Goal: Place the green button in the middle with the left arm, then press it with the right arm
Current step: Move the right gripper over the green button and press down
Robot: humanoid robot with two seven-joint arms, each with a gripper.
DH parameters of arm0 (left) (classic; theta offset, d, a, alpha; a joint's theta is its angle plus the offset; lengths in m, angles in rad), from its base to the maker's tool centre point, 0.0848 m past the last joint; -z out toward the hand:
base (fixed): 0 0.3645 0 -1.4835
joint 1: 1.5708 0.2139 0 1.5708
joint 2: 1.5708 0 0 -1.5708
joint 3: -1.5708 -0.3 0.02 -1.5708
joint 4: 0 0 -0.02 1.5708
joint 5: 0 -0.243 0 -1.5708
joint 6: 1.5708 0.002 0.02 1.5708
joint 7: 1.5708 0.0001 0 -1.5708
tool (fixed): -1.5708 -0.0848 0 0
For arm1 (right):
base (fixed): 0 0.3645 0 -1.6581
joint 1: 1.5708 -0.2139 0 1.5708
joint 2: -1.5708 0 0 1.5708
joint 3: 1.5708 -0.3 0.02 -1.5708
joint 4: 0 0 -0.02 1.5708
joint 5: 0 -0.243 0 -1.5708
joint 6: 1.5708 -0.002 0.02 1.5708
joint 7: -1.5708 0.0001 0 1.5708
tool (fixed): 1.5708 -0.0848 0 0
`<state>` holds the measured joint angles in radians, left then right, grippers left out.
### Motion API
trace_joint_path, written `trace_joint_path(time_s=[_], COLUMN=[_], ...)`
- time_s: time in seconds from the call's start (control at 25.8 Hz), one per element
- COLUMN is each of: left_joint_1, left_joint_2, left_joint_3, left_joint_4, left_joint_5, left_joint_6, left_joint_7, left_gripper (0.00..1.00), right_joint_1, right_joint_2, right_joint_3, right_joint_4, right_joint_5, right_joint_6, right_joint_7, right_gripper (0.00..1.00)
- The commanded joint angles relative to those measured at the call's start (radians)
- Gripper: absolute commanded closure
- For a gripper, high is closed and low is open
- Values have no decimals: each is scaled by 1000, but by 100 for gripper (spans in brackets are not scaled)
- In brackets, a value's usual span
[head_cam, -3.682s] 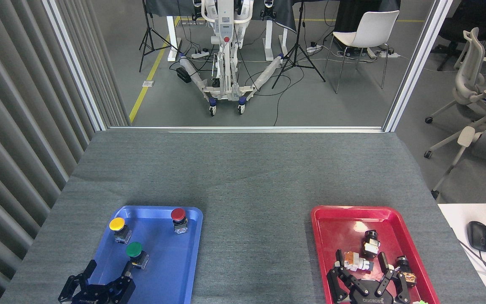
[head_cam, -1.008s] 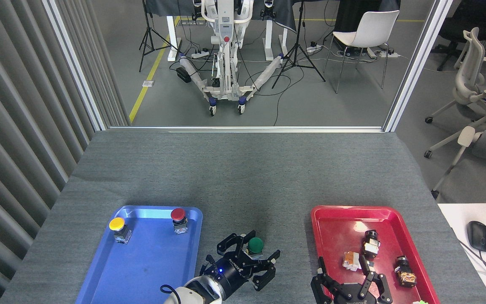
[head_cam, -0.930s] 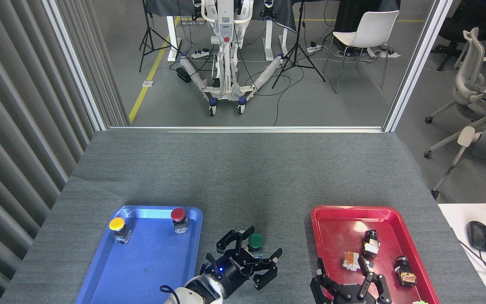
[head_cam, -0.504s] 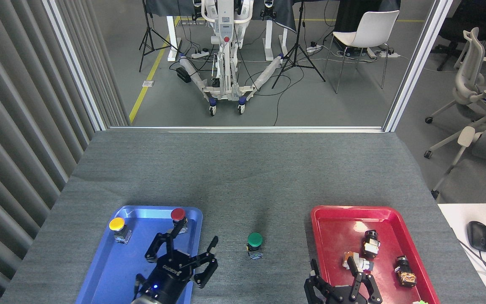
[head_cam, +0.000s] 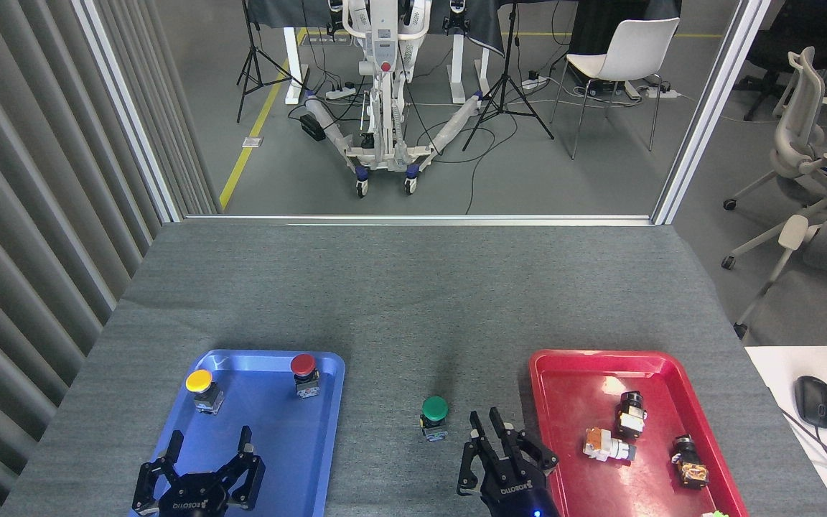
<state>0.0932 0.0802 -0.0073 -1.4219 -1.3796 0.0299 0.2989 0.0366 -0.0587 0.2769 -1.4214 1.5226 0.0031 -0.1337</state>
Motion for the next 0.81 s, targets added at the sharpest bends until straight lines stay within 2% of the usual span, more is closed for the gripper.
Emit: trace_joint_path(time_s=[0.0, 0.19, 0.35, 0.54, 0.78], left_joint_1=[2, 3, -12, -27, -41], left_joint_2=[9, 21, 24, 24, 35], left_joint_3=[9, 29, 29, 29, 29], left_joint_4=[1, 1, -3, -22, -20], left_joint_5=[11, 14, 13, 11, 11], left_joint_6=[-1, -5, -12, -133, -173], left_joint_7=[-35, -38, -38, -38, -38], left_gripper=[1, 1, 1, 1, 1], right_joint_1=[-58, -103, -153, -189, -212], right_joint_2=[22, 60, 82, 96, 97], right_joint_3=[41, 64, 71, 85, 87], right_joint_4=[58, 138, 205, 280, 340], right_joint_5=[1, 59, 59, 57, 53], right_joint_6=[20, 38, 64, 92, 118], right_joint_7=[2, -3, -1, -1, -1], right_gripper=[88, 91, 91, 91, 91])
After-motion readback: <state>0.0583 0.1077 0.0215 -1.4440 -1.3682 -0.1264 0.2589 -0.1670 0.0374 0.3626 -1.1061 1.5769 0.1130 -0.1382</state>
